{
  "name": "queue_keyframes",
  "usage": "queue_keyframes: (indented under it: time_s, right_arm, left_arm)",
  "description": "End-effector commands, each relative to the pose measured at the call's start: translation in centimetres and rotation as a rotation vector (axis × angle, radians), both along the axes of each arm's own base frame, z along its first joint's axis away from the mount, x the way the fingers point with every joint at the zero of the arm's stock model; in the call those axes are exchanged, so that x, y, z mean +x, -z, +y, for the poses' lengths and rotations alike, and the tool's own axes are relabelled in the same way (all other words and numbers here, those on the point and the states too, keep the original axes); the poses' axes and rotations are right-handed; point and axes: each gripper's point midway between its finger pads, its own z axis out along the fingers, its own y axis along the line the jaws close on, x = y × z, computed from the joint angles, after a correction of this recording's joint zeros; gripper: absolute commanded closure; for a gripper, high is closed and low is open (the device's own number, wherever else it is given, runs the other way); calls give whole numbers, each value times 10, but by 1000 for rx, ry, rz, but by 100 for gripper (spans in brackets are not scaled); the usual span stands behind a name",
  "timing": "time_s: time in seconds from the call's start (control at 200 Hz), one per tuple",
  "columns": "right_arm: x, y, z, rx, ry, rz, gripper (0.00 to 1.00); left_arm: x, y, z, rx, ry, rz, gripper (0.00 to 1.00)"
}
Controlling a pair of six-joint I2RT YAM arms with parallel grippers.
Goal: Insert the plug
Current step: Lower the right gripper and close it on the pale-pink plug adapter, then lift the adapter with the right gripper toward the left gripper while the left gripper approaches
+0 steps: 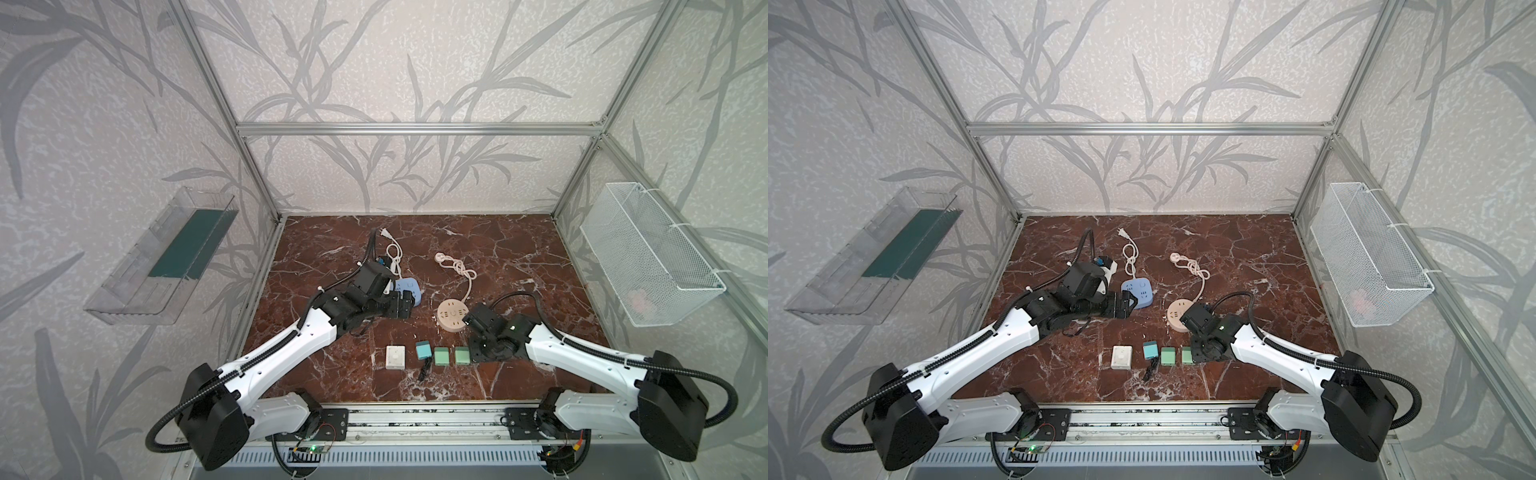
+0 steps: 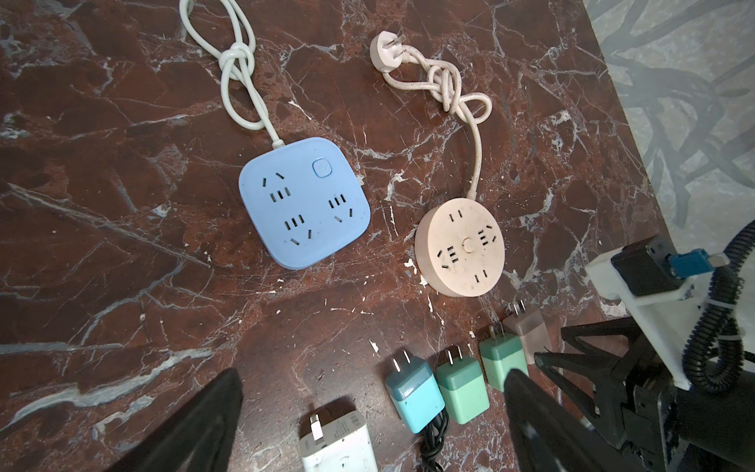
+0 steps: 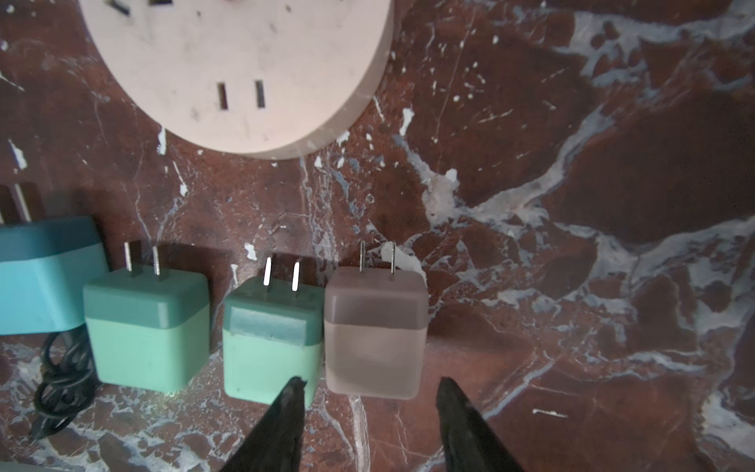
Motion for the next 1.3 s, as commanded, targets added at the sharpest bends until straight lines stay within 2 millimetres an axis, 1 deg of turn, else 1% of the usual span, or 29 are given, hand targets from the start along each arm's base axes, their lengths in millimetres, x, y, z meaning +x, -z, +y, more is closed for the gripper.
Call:
queue_keyframes:
  time_s: [0.0,0.235,0.515,0.77,0.84,0.925,0.97,1.065,1.085,1.13,1.19,1.25,1.295]
  right_arm:
    - [-4,7,-3,-23,-14,18,48]
    - [-6,18,-4,-53,-18,45,49]
    - [-5,36,-2,-61,-12,60,49]
    - [-2,37,2,-44,-30,48,51]
    - [-2,38,2,-47,-39,46,55]
    - [-2,37,0,-57,-48,44,62]
    - [-3,36,-2,-70,-52,46,71]
    - [-3,31,-9,-103,-62,37,96]
    - [-3,29,-11,-113,-64,33,100]
    - [-2,21,-15,-130,-62,25,100]
    - [-2,8,-18,-147,-109,15,100]
    - [-3,-8,-11,-107,-151,4,100]
    - [-5,-22,1,-36,-204,-13,100]
  left_arm:
    - [-2,4,-1,-13,-7,11,3]
    - [-2,7,-1,-10,-7,17,3]
    - [-2,7,-3,-23,-6,17,3]
    - [-3,9,-6,-40,1,30,4]
    - [-5,10,-7,-44,7,33,5]
    - [-6,11,-8,-45,11,38,6]
    - [-7,11,-8,-46,14,39,7]
    - [-10,11,-10,-54,32,48,9]
    - [-11,11,-10,-57,36,53,9]
    - [-14,10,-12,-67,53,58,10]
    - [-20,9,-15,-79,75,77,10]
    - [-28,7,-18,-92,101,95,10]
    - [-34,6,-20,-103,116,112,10]
